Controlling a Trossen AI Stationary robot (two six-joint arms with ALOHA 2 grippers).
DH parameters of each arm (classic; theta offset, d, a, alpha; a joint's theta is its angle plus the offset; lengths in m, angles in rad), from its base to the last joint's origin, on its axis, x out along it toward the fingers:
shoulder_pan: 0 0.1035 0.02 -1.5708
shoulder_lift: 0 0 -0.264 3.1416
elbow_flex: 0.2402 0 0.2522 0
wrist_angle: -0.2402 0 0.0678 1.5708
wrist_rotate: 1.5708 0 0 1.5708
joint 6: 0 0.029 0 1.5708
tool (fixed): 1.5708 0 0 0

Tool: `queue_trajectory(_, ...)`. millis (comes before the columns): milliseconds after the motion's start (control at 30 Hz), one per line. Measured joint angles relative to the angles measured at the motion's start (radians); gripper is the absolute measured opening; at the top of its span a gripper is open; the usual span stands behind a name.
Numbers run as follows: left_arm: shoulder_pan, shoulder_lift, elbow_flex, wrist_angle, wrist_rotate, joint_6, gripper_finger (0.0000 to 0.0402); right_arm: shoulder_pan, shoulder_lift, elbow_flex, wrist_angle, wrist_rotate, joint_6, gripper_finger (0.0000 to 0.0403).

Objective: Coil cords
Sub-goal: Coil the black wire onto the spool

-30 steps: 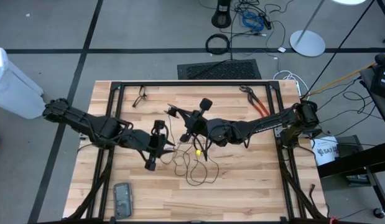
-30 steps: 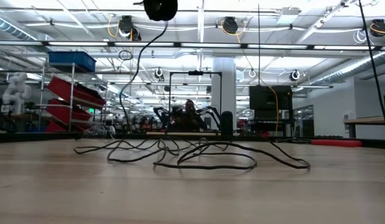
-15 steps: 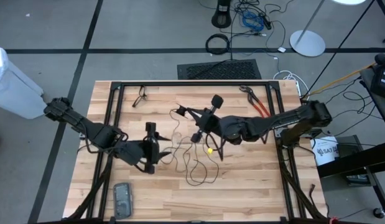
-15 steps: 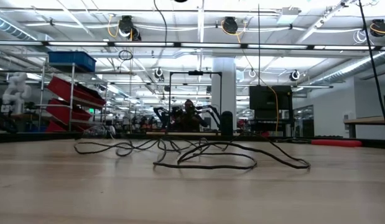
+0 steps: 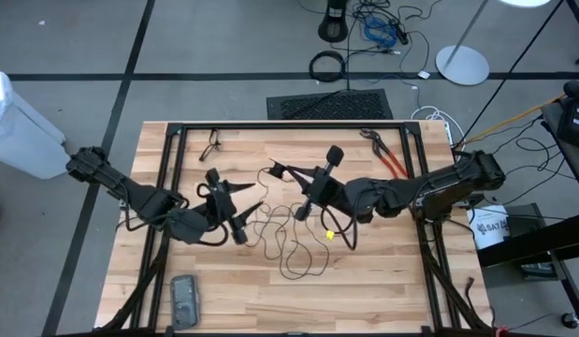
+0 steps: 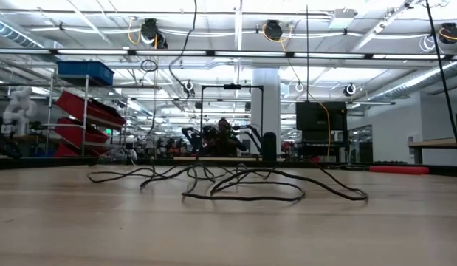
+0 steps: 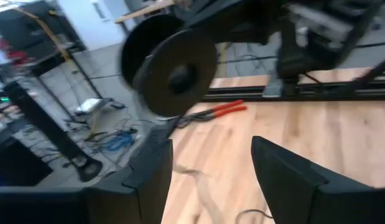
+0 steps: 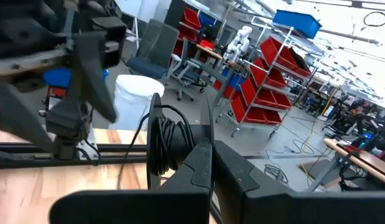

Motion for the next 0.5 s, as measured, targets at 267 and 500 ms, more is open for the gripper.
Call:
queue_trajectory(267,0.003,0.014,-0.033,0.062,-0.085,0.035,0.0157,0.057,-0.034,0.000,-0.001,-0.003,-0.022,0.0000)
queue_trajectory(500,0.005,0.014,-0.053,0.175,0.023,0.080,0.0110,0.076,-0.049,0.000,-0.001,-0.001,-0.037,0.0000)
